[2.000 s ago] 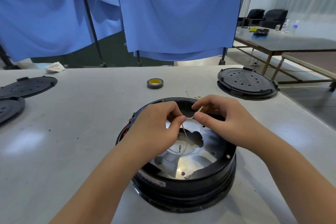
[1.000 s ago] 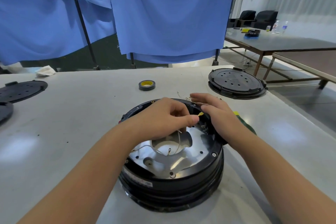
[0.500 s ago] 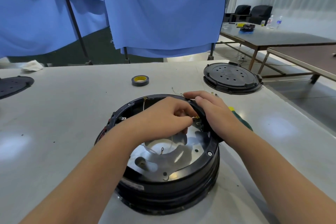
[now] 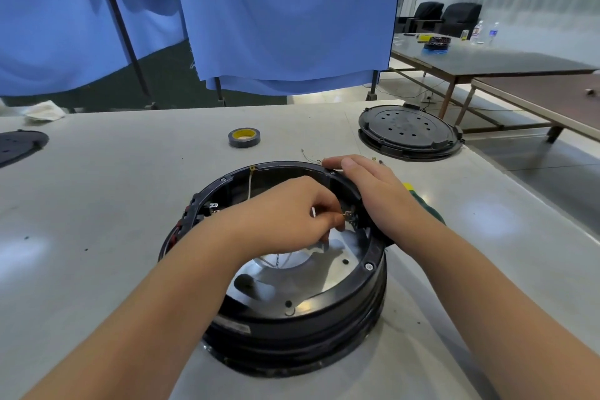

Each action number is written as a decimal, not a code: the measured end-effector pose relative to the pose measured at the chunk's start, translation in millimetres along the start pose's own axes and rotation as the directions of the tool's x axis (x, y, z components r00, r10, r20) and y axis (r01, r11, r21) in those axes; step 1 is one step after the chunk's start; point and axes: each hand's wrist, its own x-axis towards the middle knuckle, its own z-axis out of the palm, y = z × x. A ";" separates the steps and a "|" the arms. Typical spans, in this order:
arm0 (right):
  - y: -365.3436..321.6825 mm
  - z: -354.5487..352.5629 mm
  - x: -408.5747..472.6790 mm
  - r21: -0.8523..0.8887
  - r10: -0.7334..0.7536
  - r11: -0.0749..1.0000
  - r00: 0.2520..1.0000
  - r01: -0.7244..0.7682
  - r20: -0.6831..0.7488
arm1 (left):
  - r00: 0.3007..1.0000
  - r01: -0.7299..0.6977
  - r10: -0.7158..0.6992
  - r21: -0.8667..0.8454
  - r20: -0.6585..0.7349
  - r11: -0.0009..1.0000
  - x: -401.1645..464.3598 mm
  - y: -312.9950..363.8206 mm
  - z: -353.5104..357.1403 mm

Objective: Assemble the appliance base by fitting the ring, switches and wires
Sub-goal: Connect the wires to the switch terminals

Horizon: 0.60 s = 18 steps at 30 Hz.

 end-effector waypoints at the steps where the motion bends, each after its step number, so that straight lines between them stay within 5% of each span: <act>1: -0.6 -0.1 -0.5 -0.008 0.000 1.000 1.000 0.000 -0.003 | 1.000 0.001 -0.001 0.020 0.000 1.000 0.3 -0.1 1.1; 18: -2.1 1.8 -2.2 -0.032 -0.025 0.999 1.000 0.025 -0.012 | 0.999 -0.032 0.035 0.158 -0.019 0.987 -0.2 4.4 6.2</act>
